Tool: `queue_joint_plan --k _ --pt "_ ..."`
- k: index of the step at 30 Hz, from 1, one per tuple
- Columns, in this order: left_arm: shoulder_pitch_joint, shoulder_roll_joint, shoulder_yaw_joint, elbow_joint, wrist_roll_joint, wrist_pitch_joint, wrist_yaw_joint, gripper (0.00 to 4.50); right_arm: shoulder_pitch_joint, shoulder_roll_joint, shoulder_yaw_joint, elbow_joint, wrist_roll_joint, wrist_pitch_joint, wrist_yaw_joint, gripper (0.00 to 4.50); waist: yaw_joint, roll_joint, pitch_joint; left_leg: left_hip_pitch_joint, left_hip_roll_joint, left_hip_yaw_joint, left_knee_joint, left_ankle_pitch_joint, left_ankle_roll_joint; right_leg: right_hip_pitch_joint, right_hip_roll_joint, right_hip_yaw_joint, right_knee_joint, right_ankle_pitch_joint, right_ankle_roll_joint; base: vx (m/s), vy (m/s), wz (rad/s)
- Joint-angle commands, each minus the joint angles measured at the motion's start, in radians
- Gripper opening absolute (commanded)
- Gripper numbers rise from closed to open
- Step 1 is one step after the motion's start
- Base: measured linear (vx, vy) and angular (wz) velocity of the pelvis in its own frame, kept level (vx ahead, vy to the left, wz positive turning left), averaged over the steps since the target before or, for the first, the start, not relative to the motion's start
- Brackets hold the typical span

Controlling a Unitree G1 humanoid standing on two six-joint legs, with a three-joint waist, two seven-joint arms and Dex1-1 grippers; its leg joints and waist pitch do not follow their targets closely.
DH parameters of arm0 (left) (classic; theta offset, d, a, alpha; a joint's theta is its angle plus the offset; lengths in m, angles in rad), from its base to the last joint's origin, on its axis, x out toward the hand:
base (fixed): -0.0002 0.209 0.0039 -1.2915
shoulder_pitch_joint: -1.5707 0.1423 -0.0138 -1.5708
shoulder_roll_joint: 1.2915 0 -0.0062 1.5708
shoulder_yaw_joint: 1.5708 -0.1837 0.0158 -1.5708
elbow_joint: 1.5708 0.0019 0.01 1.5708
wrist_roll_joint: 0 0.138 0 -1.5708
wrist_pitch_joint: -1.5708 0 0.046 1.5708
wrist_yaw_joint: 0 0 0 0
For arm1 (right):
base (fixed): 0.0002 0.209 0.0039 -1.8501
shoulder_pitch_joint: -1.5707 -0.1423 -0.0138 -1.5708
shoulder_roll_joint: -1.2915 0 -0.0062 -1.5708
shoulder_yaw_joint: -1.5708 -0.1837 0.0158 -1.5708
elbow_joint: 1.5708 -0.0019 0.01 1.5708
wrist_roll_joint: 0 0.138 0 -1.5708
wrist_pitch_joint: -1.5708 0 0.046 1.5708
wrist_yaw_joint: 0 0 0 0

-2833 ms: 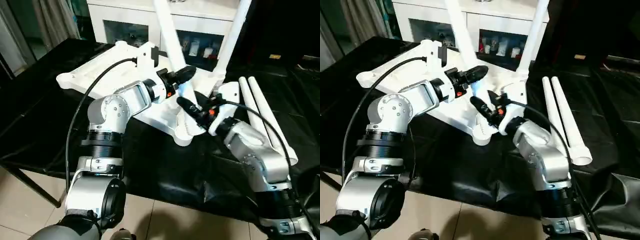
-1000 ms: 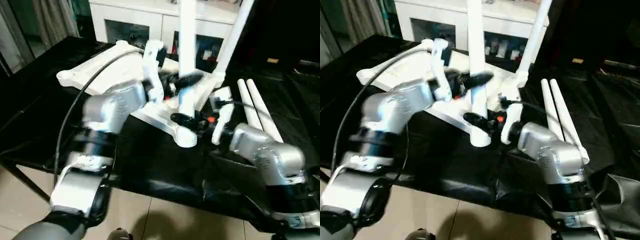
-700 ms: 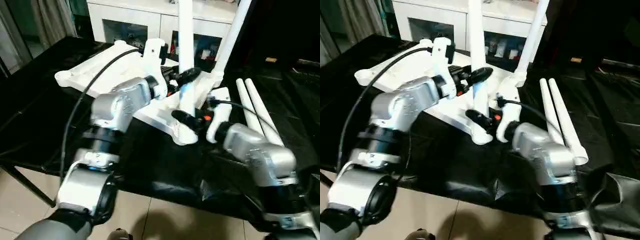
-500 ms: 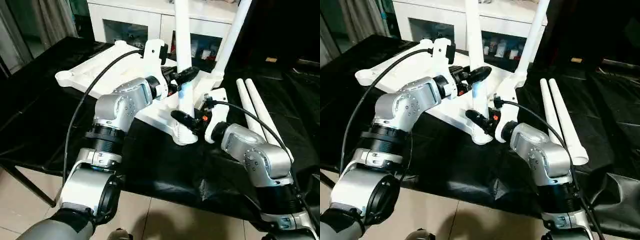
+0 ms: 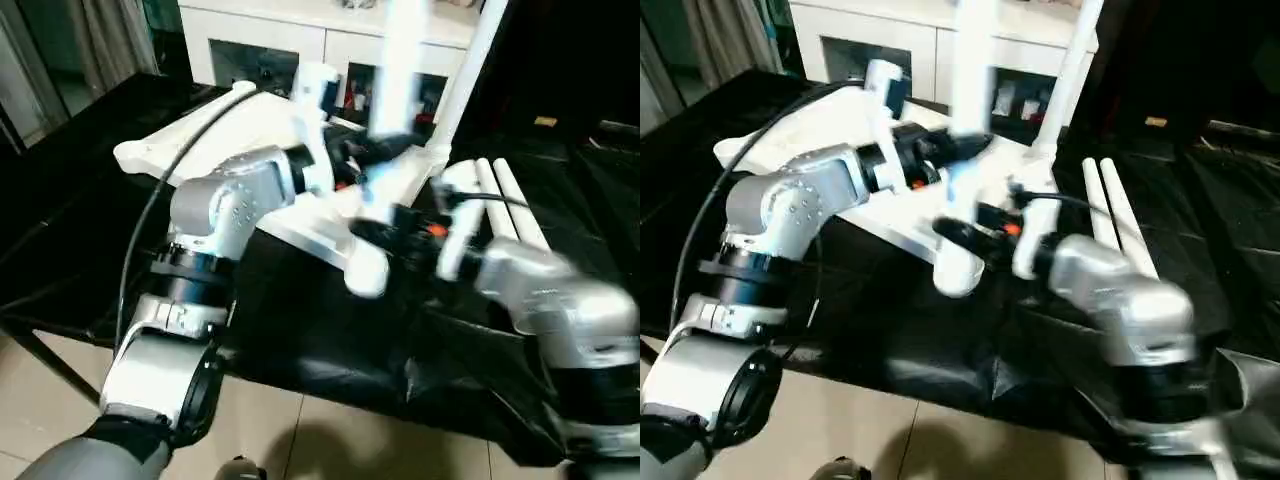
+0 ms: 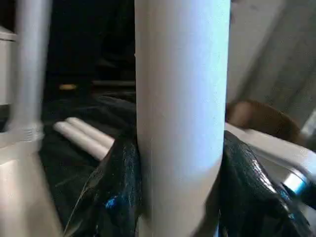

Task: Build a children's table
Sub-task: Pick table leg

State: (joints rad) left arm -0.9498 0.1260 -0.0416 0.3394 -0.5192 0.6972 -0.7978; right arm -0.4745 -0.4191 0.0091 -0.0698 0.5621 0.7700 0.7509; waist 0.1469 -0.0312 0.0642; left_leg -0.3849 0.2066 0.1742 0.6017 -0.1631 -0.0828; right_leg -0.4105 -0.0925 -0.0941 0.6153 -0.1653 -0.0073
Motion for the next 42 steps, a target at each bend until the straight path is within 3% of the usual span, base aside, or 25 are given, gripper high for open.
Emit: queue_joint_plan --k 1,6,8,9,17,33,42 --pt "-0.001 0.009 -0.009 -0.035 -0.021 0.016 -0.043 1.82 0.007 -0.030 -0.009 -0.014 0.017 0.020 0.034 2.96 0.002 -0.001 -0.083 0.015 0.018 -0.001 -0.065 -0.154 0.010 0.070 -0.055 0.049 -0.063 -0.139 -0.186 0.000 0.000 0.00" --pt "0.004 0.013 0.001 -0.061 -0.053 0.035 -0.082 1.82 0.007 -0.059 0.005 -0.009 0.026 0.034 0.085 2.96 -0.002 -0.003 -0.083 0.013 0.017 -0.002 -0.064 -0.162 0.009 0.069 -0.055 0.046 -0.066 -0.179 -0.184 0.000 0.000 0.00" --pt "0.005 0.013 0.007 -0.074 -0.069 0.047 -0.088 1.82 0.010 -0.060 0.015 -0.005 0.030 0.036 0.102 2.96 -0.002 -0.010 -0.082 0.015 0.018 -0.001 -0.064 -0.168 0.011 0.067 -0.055 0.046 -0.069 -0.203 -0.181 0.000 0.000 0.00" --pt "0.005 0.014 0.007 -0.076 -0.070 0.048 -0.090 1.82 0.010 -0.060 0.018 -0.004 0.030 0.035 0.106 2.96 -0.001 -0.006 -0.082 0.015 0.019 -0.002 -0.064 -0.166 0.011 0.066 -0.055 0.046 -0.068 -0.208 -0.182 0.000 0.000 0.00" --pt "0.001 0.024 0.000 -0.084 -0.072 0.054 -0.120 1.82 0.012 -0.068 0.062 0.008 0.023 0.034 0.144 2.96 0.002 -0.008 -0.083 0.013 0.019 -0.002 -0.064 -0.148 0.010 0.066 -0.054 0.046 -0.066 -0.189 -0.179 0.000 0.000 0.00" --pt "0.010 0.037 -0.025 -0.106 -0.072 0.060 -0.155 1.82 0.009 -0.056 0.049 0.027 0.026 0.016 0.146 2.96 0.002 -0.003 -0.084 0.014 0.019 -0.003 -0.064 -0.160 0.005 0.065 -0.054 0.046 -0.066 -0.192 -0.180 0.000 0.000 0.00" --pt "0.012 0.036 -0.027 -0.106 -0.071 0.054 -0.160 1.82 0.012 -0.031 0.031 0.040 0.053 0.026 0.142 2.21 0.002 -0.001 -0.085 0.014 0.018 -0.003 -0.064 -0.161 0.003 0.066 -0.053 0.045 -0.065 -0.177 -0.188 0.000 0.000 0.00"
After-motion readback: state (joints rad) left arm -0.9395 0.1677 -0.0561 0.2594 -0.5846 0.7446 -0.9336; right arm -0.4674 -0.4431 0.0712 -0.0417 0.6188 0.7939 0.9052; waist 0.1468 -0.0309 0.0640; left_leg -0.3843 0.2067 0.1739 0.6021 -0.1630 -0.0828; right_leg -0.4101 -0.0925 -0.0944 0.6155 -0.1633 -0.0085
